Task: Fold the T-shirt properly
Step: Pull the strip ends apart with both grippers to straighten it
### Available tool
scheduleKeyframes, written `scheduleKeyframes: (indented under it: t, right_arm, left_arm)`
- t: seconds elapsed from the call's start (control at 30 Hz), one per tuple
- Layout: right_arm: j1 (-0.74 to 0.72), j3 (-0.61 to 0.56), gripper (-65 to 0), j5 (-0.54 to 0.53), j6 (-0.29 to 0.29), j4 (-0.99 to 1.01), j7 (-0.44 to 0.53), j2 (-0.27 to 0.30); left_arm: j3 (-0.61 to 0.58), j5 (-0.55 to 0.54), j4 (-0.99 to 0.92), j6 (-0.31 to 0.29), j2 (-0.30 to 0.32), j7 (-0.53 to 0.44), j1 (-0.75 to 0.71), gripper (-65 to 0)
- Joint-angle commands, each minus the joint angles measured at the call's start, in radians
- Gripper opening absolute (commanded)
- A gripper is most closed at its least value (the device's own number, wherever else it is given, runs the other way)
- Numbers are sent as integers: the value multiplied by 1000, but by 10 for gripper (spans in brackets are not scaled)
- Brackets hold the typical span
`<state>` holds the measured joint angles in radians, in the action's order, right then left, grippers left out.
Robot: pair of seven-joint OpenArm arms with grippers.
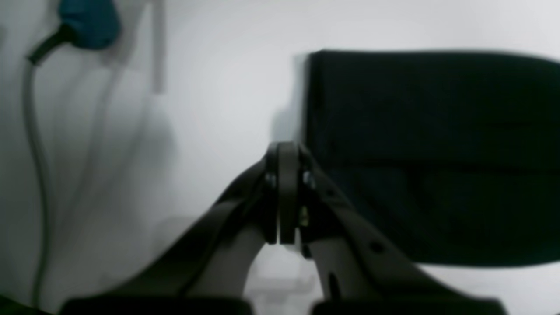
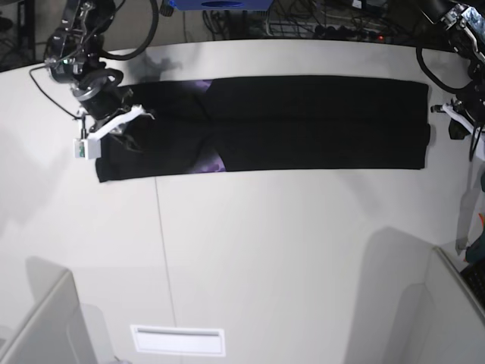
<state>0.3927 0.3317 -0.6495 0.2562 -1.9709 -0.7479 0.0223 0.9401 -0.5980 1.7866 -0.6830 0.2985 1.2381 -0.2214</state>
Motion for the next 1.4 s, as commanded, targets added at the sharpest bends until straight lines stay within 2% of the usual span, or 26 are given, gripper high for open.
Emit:
scheduleKeyframes:
  t: [0.0, 0.1, 0.17, 0.27, 0.3, 0.33, 0.37, 0.5, 0.63, 0.7, 0.77, 0.9, 0.93, 1.2, 1.37]
  right_arm:
    - [1, 2, -650, -11, 10, -20, 20, 8]
    - [5, 2, -650, -11, 12, -18, 20, 8]
    - [13, 2, -650, -11, 12, -18, 20, 8]
    - [18, 2, -650, -11, 12, -18, 20, 9]
    - [19, 2, -650, -11, 12, -18, 20, 9]
    - [19, 2, -650, -11, 12, -18, 20, 9]
    - [19, 2, -650, -11, 12, -18, 20, 9]
    - [19, 2, -650, -11, 12, -18, 20, 9]
    - [19, 2, -650, -11, 12, -20, 20, 9]
    - [19, 2, -650, -11, 12, -20, 20, 9]
    - [19, 2, -650, -11, 12, -20, 20, 9]
    - [19, 2, -650, -11, 12, -20, 20, 9]
    - [19, 2, -650, -11, 12, -20, 20, 9]
    - [19, 2, -650, -11, 12, -20, 20, 11]
    - [19, 2, -650, -11, 12, -20, 20, 11]
  left_arm:
    - [24, -20, -6, -1, 20, -10, -8, -650]
    - [53, -47, -84, -2, 20, -13, -3, -634]
    - [53, -49, -144, -4, 20, -25, 1, -416]
    - [46, -50, -216, -4, 17, -110, 20, -132]
    - [36, -50, -244, -4, 17, -130, 29, -71]
    - [13, -50, -270, -4, 17, -148, 33, -36]
    - [-10, -49, -293, -4, 20, -160, 35, -28]
    - [-95, -40, -376, 3, 20, -205, 63, -28]
    - [-155, -40, -462, 3, 18, -209, 93, -28]
    - [-171, -40, -486, 3, 17, -209, 99, -67]
    - [-178, -40, -505, 3, 17, -209, 101, -189]
    - [-181, -40, -538, 3, 20, -209, 103, -606]
    - [-178, -40, -549, 3, 20, -209, 104, -650]
    - [-172, -41, -532, 3, 41, -212, 76, -650]
    - [-149, -40, -314, 18, 49, -266, 17, -650]
